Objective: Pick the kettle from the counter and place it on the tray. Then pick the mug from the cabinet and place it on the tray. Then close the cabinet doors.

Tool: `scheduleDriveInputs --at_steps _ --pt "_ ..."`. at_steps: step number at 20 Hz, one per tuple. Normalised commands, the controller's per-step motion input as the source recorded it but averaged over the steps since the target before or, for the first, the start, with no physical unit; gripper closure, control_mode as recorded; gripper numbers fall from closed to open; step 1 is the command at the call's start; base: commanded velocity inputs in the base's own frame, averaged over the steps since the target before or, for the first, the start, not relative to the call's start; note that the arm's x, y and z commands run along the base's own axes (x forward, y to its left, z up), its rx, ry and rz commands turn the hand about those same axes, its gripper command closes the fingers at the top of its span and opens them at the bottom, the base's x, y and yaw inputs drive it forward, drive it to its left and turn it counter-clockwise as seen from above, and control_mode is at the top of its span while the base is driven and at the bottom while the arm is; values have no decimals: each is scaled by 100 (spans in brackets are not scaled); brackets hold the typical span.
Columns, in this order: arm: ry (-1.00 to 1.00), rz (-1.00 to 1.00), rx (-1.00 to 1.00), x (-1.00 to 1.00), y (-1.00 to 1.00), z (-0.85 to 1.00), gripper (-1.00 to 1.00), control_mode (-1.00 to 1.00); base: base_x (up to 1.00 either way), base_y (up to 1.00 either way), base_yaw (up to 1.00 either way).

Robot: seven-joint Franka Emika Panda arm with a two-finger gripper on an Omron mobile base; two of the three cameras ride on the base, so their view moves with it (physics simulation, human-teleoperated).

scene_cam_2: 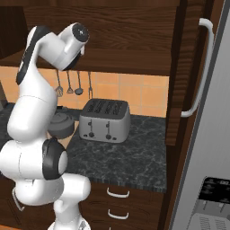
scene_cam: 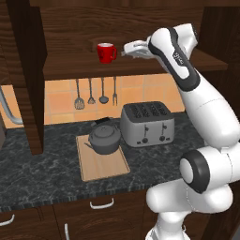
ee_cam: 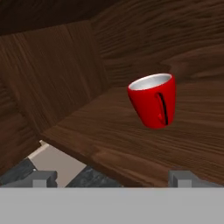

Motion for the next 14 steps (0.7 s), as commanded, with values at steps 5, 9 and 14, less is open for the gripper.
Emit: scheduleDriveInputs --at_steps 5,9,14 --pt "0 0 0 20 2 -6 -100 -100 0 0 0" --pt "0 0 0 18 10 -8 -100 -100 0 0 0" --pt "0 0 0 24 17 -10 -100 -100 0 0 0"
